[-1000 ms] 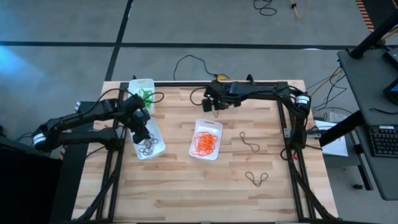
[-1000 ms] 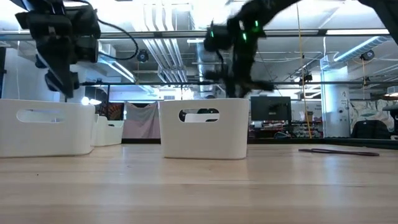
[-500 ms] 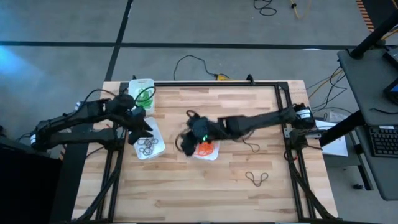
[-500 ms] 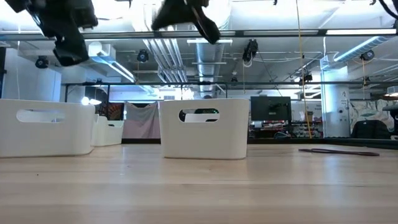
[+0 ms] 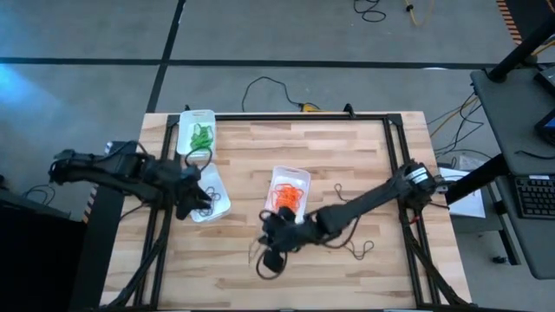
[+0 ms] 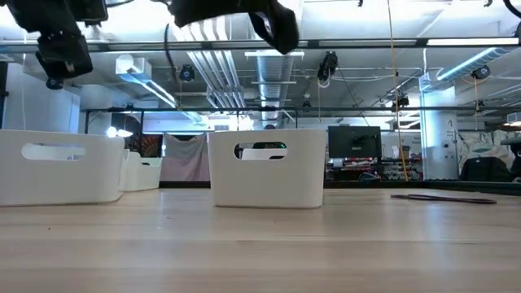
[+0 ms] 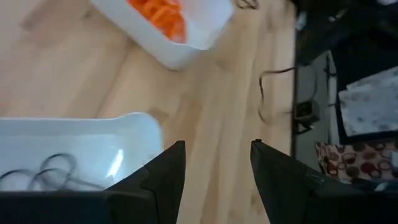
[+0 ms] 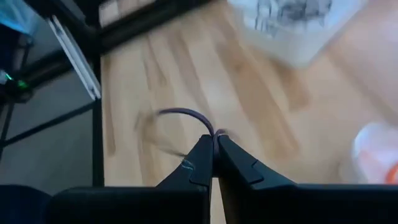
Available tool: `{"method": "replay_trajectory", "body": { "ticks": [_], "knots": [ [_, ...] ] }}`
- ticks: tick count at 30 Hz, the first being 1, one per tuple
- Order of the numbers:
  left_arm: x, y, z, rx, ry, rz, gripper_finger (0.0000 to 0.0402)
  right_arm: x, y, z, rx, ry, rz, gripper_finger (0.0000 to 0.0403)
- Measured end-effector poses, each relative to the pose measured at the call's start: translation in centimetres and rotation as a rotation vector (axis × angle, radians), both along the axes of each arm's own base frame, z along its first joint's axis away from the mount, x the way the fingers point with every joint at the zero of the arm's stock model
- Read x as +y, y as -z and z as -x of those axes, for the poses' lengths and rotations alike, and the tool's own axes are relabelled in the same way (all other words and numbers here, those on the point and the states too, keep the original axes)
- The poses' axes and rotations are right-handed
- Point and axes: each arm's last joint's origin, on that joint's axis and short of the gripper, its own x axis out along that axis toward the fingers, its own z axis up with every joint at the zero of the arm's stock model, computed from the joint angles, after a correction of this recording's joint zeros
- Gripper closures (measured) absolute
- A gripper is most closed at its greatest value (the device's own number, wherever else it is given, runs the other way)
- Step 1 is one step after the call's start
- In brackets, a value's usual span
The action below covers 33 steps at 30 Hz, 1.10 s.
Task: Sort rubber bands into baskets
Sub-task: Put the violet rubber band into the bottom left white bin
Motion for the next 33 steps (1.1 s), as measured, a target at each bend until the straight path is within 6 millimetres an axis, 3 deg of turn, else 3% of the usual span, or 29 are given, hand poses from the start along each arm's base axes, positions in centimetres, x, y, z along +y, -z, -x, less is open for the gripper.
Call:
{"method": "replay_trajectory", "body": {
  "ticks": [13,19,24,33],
  "knots": [
    [-5.0,0.5,-4.7,-0.106,0.126,-0.065,0.0235,5.1,9.4,-0.1,0.222,0.084,-0.118,0.0390],
    [-7.6,2.6,-6.9,-0.054,0.163,-0.092,0.0235,5.9,11.8,0.0,0.291,0.100,-0.173,0.0337],
    [-9.8,4.8,-8.5,-0.010,0.202,-0.129,0.0235,6.2,11.6,0.4,0.305,0.117,-0.191,0.0262],
    [-12.6,7.5,-12.2,-0.049,0.271,-0.256,0.0235,7.5,8.1,2.8,0.351,0.139,-0.250,0.0165]
  ]
}}
